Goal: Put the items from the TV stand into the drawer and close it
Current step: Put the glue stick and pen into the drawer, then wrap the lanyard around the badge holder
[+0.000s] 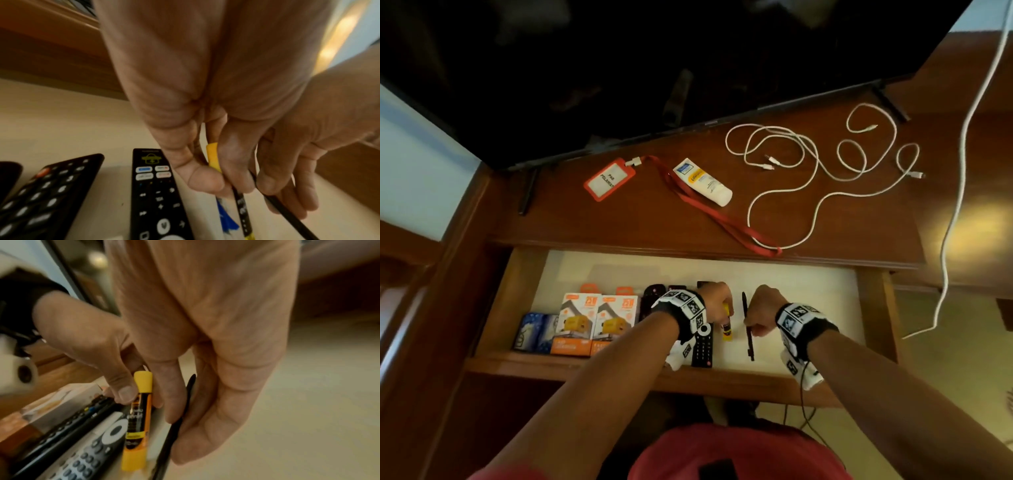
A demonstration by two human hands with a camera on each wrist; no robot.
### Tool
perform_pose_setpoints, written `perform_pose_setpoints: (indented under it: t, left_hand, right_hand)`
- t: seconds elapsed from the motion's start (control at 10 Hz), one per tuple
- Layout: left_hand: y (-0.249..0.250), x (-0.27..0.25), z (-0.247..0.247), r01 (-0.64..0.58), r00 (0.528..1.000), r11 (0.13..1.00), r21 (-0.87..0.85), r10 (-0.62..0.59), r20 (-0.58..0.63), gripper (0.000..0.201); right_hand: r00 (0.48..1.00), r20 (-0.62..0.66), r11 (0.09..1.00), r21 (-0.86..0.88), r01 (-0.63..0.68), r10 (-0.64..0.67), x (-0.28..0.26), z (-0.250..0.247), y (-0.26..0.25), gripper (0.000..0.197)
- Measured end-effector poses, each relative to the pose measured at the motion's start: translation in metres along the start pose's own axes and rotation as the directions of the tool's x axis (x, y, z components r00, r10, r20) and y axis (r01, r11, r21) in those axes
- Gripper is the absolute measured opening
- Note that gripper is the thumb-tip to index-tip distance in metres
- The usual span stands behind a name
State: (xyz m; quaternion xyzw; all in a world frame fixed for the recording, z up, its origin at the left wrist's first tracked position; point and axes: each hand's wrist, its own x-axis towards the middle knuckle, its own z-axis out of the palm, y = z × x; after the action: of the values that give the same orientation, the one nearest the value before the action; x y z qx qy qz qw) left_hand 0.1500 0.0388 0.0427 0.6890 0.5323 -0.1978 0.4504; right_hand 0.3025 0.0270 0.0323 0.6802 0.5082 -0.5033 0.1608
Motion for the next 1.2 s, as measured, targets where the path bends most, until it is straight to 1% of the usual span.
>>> perform_pose_setpoints:
  t: [0.1,0.2,0.3,0.4,0.5,0.6,0.7,0.8,0.9,1.0,1.1,1.2]
  left_hand:
    - [-0.001,0.011,0.004,0.016,1.0,0.997,0.079,-0.018,0.026,0.045]
    - [-0.001,0.015,0.009,0.013,1.0,0.992,0.125,-0.014,0.008,0.038]
    - [-0.004,0.016,0.015,-0.01,1.0,0.985,0.171,0.015,-0.025,0.022]
    - [-0.006,0.014,0.019,-0.028,0.999,0.982,0.189,0.035,-0.037,0.018]
    - [-0.008,0.015,0.024,-0.052,0.996,0.983,0.176,0.062,-0.056,0.016]
    - [-0.011,0.012,0.026,-0.06,0.993,0.987,0.147,0.074,-0.093,0.014]
    - [-0.019,0.003,0.02,-0.058,0.982,0.996,0.073,0.07,-0.177,0.019]
    - [-0.033,-0.01,-0.001,-0.069,0.934,0.994,-0.089,0.033,-0.357,0.019]
    - [-0.045,-0.026,-0.04,-0.126,0.796,0.969,-0.212,-0.029,-0.605,0.012]
    - [-0.065,-0.048,-0.089,-0.129,0.575,0.971,-0.201,-0.092,-0.813,0.009]
    - [-0.089,-0.058,-0.136,-0.073,0.396,0.982,-0.177,-0.134,-0.909,0.01]
    - [-0.111,-0.054,-0.174,0.176,0.433,0.972,-0.155,-0.218,-0.875,0.03]
  right_hand:
    - [0.998,0.036,0.998,-0.039,-0.047,0.049,0.009,0.011,0.001,0.021]
    - [0.999,0.034,0.998,-0.039,-0.041,0.042,0.015,0.022,-0.001,0.025]
    - [0.997,0.078,0.999,-0.037,-0.017,0.02,0.018,0.029,-0.004,0.026]
    - [0.993,0.087,0.994,0.089,0.068,-0.076,0.025,0.033,-0.004,0.018]
    - [0.993,0.08,0.993,0.096,0.074,-0.081,0.028,0.036,0.0,0.025]
    - [0.991,0.089,0.989,0.117,0.092,-0.103,0.031,0.038,-0.001,0.024]
    - [0.988,0.053,0.981,-0.127,0.149,-0.143,0.015,0.034,-0.011,0.029]
    - [0.974,-0.02,0.972,-0.064,0.226,-0.228,-0.002,0.018,-0.024,0.021]
    - [0.897,-0.27,0.93,0.017,0.367,-0.349,-0.018,-0.011,-0.045,0.012]
    - [0.786,-0.399,0.853,0.02,0.522,-0.472,-0.042,-0.044,-0.092,0.013]
    - [0.657,-0.501,0.781,-0.065,0.621,-0.564,-0.05,-0.072,-0.146,0.012]
    - [0.56,-0.526,0.741,-0.229,0.631,-0.64,-0.037,-0.094,-0.199,0.018]
